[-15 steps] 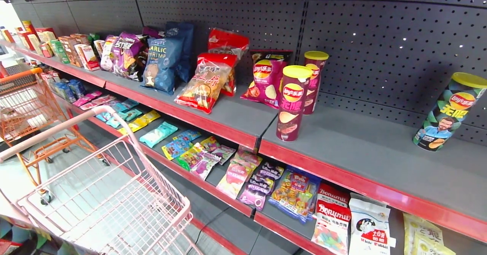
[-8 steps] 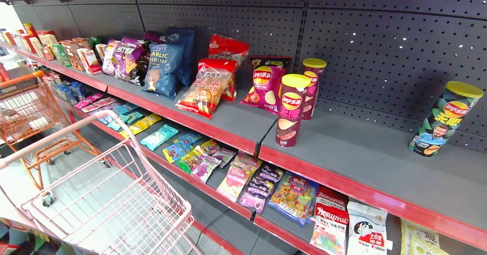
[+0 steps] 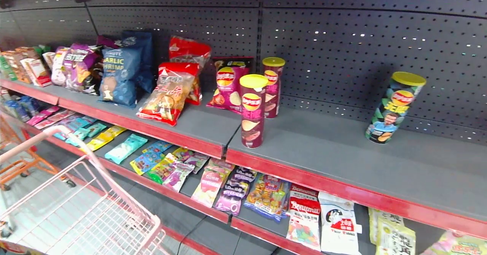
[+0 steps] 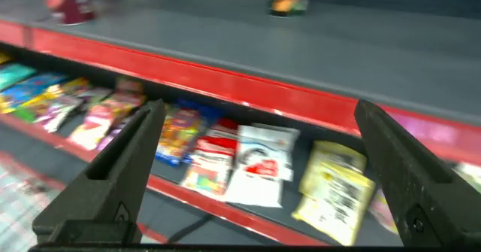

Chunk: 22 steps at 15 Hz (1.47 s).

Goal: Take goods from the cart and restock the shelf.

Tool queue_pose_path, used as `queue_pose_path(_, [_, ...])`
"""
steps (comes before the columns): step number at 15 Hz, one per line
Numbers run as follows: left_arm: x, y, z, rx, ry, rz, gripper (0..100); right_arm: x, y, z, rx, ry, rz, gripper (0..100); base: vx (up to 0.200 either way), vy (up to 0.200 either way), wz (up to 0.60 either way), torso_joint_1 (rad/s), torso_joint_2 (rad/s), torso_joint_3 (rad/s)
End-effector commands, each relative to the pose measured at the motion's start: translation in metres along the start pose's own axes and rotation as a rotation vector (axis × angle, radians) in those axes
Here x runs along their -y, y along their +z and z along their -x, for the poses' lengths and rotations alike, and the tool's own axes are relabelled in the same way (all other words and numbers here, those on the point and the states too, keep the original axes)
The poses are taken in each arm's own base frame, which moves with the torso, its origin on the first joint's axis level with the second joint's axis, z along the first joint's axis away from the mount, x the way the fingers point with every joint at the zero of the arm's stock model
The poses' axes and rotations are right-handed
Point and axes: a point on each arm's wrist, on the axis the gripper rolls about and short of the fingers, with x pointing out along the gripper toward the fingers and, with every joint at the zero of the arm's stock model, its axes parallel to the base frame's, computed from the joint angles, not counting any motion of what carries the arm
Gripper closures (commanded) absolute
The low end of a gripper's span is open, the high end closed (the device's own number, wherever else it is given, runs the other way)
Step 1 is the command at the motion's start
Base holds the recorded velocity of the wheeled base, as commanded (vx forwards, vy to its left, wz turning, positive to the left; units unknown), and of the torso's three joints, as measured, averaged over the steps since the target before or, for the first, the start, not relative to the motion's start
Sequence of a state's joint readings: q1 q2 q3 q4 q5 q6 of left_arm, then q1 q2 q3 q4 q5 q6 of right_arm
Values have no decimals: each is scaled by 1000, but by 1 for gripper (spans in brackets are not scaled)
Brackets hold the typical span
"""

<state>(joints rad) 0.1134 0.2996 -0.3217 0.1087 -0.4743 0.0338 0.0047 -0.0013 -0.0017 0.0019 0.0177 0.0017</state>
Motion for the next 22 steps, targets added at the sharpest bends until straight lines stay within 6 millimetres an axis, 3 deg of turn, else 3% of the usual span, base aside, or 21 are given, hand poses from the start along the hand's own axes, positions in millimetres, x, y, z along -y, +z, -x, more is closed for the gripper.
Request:
queue_pose_path(1, [2, -1, 4, 24, 1, -12, 100, 0, 0, 0, -1, 1, 0, 0, 0, 0, -600, -2, 2, 2])
queue_pose_path(3, [3, -3, 5, 29, 0, -15, 100, 0, 0, 0, -1, 1, 0, 0, 0, 0, -600, 0, 2, 0])
queue_pose_path(16, [5, -30, 8, 24, 5, -43, 100, 0, 0, 0, -1, -1, 0, 0, 0, 0, 0, 0, 0, 0])
queue_pose_path(22, [4, -31, 7, 14, 63, -40, 100, 0, 0, 0, -1, 2, -3, 0, 0, 0, 0, 0, 0, 0])
